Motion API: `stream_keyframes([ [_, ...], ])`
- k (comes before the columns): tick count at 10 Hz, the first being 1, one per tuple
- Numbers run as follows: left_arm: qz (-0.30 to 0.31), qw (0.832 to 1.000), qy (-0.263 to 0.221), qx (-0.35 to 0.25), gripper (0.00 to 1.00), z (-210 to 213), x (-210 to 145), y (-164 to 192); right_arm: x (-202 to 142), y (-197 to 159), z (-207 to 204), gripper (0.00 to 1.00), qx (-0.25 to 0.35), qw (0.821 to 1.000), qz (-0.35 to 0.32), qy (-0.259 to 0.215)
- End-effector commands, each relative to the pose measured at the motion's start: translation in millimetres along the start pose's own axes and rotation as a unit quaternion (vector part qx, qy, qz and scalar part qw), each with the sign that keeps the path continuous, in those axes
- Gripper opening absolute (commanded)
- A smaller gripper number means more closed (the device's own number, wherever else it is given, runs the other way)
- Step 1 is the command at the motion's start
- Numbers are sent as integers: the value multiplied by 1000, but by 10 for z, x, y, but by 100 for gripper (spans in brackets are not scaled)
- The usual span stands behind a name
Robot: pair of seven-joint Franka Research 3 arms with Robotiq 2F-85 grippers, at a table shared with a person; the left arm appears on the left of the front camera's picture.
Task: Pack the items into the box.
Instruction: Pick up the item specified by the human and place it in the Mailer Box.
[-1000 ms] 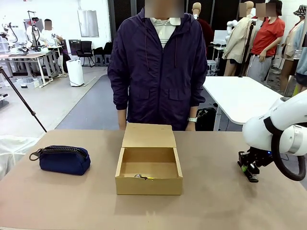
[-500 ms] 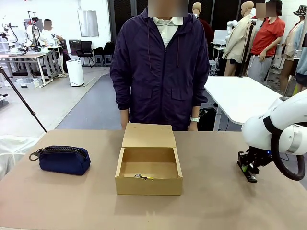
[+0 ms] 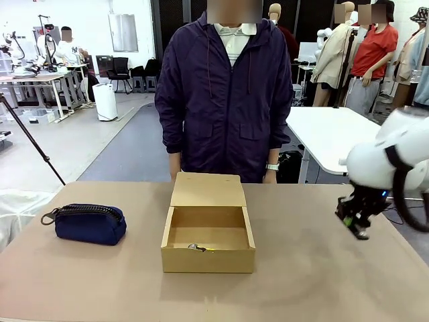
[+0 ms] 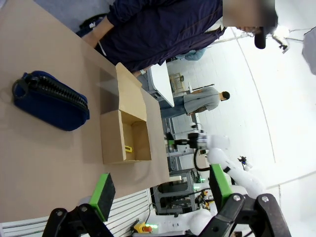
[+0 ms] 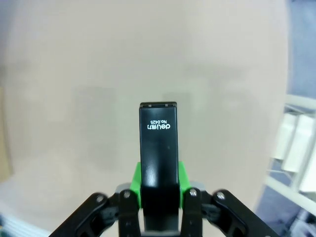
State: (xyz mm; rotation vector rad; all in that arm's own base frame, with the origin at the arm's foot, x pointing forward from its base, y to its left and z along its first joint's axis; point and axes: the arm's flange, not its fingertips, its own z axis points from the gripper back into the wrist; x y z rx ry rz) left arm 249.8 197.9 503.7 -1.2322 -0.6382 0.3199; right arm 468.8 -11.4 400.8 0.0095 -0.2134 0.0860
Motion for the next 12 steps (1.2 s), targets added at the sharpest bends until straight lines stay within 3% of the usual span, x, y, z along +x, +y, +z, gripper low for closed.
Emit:
stream_keyframes([
  [1,-4,1000,-4,-11,100,1,2,-9,-132,170,836,0,-42,999,33,-9],
  [3,-4,1000,-4,-11,100,1,2,-9,-294,285,1090,0,-45,997,58,-15],
  [9,-4,1000,-4,-11,100,1,2,-9,-333,250,1172,0,-39,998,53,-8],
  [12,-4,1000,-4,-11,100,1,2,-9,46,922,1173,0,20,978,187,-95],
])
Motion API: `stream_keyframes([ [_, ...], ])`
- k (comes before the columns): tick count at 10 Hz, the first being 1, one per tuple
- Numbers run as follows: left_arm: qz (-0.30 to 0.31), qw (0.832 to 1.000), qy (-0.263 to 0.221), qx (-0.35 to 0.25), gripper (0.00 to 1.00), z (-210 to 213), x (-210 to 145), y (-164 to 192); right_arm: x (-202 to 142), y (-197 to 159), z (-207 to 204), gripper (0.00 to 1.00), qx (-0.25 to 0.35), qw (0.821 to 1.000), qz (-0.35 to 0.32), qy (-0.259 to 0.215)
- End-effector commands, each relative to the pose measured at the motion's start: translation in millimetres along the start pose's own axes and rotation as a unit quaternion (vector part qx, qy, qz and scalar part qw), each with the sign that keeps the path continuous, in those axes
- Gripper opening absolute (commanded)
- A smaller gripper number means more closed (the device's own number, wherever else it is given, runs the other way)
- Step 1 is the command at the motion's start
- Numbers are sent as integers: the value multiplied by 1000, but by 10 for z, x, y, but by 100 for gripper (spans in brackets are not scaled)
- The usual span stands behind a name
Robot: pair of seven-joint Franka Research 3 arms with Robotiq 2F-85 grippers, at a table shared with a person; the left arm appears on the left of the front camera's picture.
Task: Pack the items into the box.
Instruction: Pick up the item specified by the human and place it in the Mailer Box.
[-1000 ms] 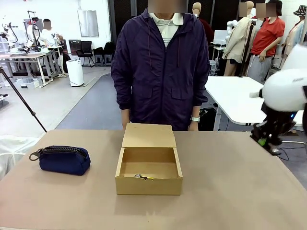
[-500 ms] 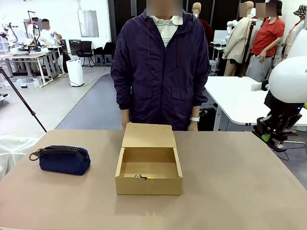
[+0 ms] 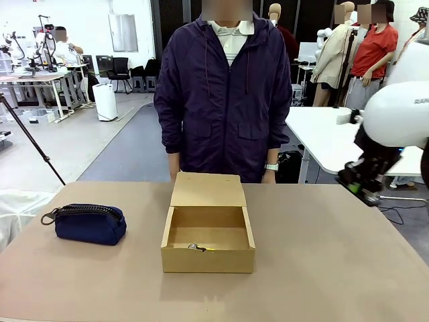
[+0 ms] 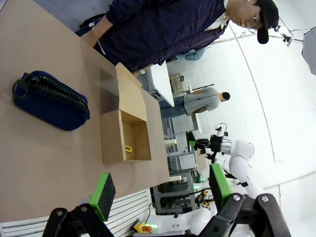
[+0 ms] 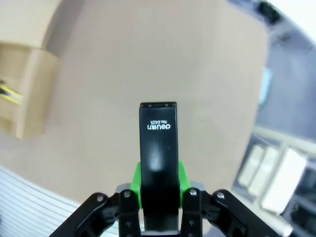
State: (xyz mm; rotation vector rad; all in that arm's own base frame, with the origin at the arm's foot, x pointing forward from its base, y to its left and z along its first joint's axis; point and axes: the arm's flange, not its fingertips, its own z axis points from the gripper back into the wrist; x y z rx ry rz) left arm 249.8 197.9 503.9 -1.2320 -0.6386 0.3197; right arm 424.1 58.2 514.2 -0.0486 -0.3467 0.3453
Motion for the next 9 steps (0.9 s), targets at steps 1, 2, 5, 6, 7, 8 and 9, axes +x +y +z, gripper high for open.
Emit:
stream_keyframes([
  [1,-4,1000,-4,-11,100,0,2,-7,430,451,31,0,68,988,121,-62],
  [2,-4,1000,-4,-11,100,0,2,-7,591,772,86,0,96,974,191,-76],
  [5,-4,1000,-4,-11,100,0,2,-7,1021,1800,-11,0,170,897,397,-97],
  [6,-4,1000,-4,-11,100,0,2,-7,1117,2029,-100,0,203,870,441,-91],
  [7,-4,1000,-4,-11,100,0,2,-7,1190,2222,-243,0,209,854,469,-80],
  [8,-4,1000,-4,-11,100,0,2,-7,1219,2369,-452,0,199,835,504,-96],
  [9,-4,1000,-4,-11,100,0,2,-7,1219,2459,-716,0,193,825,526,-79],
])
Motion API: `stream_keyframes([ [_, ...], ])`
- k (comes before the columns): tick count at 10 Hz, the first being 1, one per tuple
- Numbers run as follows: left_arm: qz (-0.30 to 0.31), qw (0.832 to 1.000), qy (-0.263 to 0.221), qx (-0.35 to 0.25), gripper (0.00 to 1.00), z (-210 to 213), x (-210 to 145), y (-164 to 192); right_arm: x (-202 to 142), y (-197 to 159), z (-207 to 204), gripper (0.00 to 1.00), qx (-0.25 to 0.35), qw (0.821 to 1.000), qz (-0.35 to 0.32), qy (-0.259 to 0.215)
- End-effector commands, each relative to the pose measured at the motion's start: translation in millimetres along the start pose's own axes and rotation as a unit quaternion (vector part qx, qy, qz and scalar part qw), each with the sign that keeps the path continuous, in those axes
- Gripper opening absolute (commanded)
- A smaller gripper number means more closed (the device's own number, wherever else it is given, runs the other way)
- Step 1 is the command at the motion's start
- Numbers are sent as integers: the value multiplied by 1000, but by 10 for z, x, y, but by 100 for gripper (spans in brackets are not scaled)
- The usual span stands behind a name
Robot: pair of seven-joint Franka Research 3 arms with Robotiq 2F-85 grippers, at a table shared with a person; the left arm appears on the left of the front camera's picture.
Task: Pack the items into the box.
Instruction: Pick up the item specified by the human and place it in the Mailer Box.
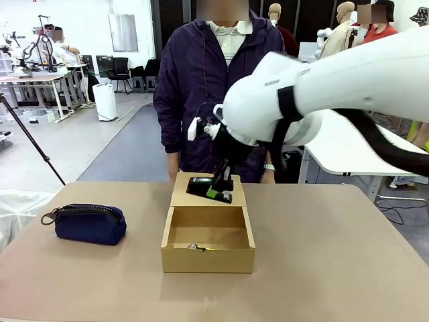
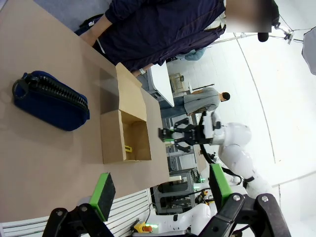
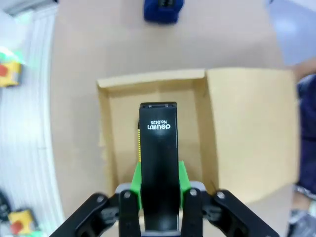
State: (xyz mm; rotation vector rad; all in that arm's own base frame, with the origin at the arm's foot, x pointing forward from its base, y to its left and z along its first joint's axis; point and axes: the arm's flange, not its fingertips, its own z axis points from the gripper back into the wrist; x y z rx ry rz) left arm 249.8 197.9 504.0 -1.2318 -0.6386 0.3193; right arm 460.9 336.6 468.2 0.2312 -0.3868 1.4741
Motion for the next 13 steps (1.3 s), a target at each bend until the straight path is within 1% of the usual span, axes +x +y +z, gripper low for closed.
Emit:
stream_keyframes([
  [1,-4,1000,-4,-11,100,1,1,-6,-102,-166,-290,0,-36,998,36,43],
  [4,-4,1000,-4,-11,100,1,1,-6,-168,-80,-763,0,13,997,38,62],
  [5,-4,1000,-4,-11,100,1,1,-6,-205,-47,-918,0,32,996,28,84],
  [6,-4,1000,-4,-11,100,1,1,-6,-226,-32,-979,0,39,995,23,84],
  [10,-4,1000,-4,-11,100,1,1,-6,-258,-31,-1018,0,40,995,17,87],
  [11,-4,1000,-4,-11,100,1,1,-6,-260,-23,-1026,22,43,995,15,88],
  [12,-4,1000,-4,-11,100,1,1,-6,-263,-22,-1019,80,41,994,18,98],
  [13,-4,1000,-4,-11,100,1,1,-6,-275,-35,-1004,100,44,994,16,94],
])
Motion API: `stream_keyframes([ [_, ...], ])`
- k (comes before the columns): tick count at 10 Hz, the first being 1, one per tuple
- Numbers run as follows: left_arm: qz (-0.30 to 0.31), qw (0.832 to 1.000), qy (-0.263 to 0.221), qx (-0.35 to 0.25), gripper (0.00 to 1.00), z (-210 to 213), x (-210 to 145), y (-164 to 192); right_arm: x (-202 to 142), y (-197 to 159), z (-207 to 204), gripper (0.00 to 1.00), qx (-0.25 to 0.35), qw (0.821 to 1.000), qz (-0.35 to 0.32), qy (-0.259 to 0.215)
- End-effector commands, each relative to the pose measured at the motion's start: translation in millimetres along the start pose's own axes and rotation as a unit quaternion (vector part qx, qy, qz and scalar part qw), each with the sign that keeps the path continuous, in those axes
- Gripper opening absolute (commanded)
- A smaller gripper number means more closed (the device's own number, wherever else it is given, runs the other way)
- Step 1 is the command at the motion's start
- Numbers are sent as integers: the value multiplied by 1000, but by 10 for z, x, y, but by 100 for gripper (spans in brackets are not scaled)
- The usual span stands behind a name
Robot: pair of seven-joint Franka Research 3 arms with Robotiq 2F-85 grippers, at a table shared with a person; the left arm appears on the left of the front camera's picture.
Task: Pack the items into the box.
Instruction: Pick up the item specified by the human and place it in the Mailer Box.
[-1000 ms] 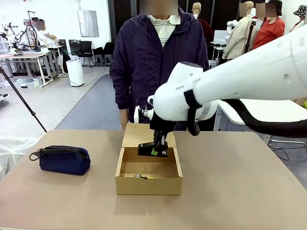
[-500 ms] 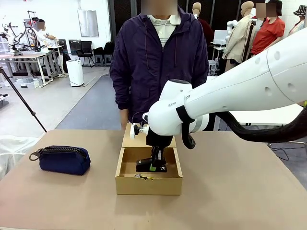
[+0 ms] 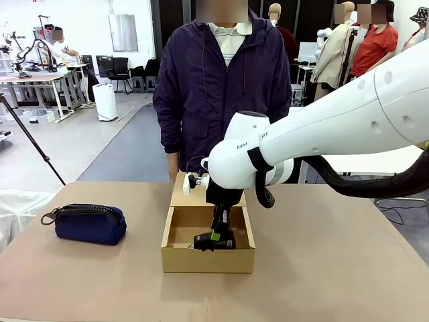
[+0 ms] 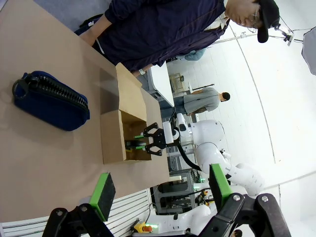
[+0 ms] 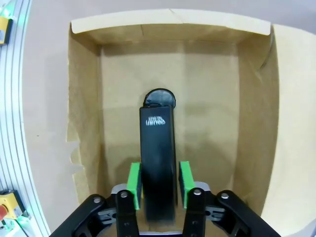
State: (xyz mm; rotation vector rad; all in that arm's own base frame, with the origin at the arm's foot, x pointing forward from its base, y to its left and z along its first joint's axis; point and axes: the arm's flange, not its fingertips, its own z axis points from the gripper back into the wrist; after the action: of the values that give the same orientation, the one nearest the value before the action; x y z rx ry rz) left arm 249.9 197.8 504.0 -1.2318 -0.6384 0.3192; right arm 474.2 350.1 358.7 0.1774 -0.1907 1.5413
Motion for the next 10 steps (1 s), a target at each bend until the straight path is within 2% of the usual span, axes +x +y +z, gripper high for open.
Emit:
stream_keyframes([
  [1,-4,1000,-4,-11,100,1,1,-6,-6,-13,67,100,1,1000,-10,9],
  [5,-4,1000,-4,-11,100,1,1,-6,-55,-12,268,100,-12,1000,-25,0],
  [7,-4,1000,-4,-11,100,1,1,-6,-236,-10,734,100,26,997,-49,-61],
  [8,-4,1000,-4,-11,100,1,1,-6,-444,44,1099,100,33,995,-80,-57],
  [10,-4,1000,-4,-11,100,1,1,-6,-1156,344,1878,100,82,978,-189,-20],
])
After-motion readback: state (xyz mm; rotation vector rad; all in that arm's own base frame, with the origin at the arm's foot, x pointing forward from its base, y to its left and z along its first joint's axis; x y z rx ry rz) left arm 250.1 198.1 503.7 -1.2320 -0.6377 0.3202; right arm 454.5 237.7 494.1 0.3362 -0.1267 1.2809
